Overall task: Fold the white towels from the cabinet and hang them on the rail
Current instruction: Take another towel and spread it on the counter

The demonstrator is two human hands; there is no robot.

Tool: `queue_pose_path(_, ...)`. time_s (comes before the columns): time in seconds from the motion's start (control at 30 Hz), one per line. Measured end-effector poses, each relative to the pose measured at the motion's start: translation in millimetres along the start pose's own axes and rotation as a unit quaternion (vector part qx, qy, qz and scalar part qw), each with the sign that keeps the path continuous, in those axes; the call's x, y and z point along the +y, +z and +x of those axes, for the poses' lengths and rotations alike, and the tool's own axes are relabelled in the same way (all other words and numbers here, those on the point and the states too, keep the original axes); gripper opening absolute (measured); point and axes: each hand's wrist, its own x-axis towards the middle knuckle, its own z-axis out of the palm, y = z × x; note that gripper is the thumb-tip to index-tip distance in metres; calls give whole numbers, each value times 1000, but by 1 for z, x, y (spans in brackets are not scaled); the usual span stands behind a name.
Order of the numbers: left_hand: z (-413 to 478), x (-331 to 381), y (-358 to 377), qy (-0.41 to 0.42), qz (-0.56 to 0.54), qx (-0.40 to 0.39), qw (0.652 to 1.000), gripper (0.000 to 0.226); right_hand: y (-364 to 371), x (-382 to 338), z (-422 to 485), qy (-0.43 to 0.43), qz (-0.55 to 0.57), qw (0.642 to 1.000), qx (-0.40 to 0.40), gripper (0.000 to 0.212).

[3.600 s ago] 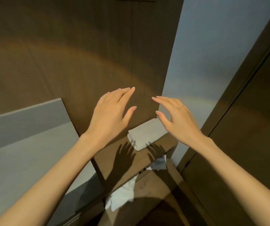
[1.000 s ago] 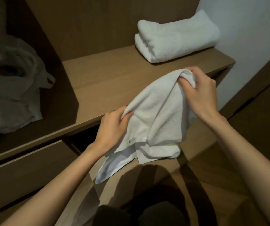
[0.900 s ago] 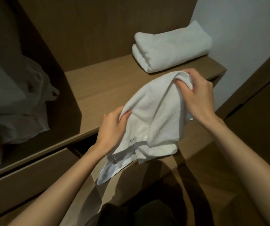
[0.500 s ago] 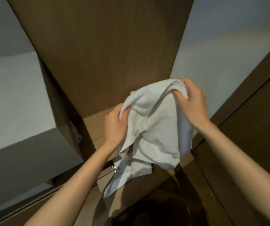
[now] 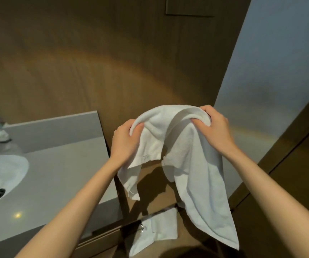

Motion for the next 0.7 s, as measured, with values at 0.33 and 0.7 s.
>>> queue_pose_path(0.33,-29,12,-117,-48,84,26,995,40,42,-55,10,-72,54,988,-126,14)
queue_pose_path(0.7,-59,-41,-238,-230,74,-70,968,33,147,-99,3,-80,24,960,-266,20)
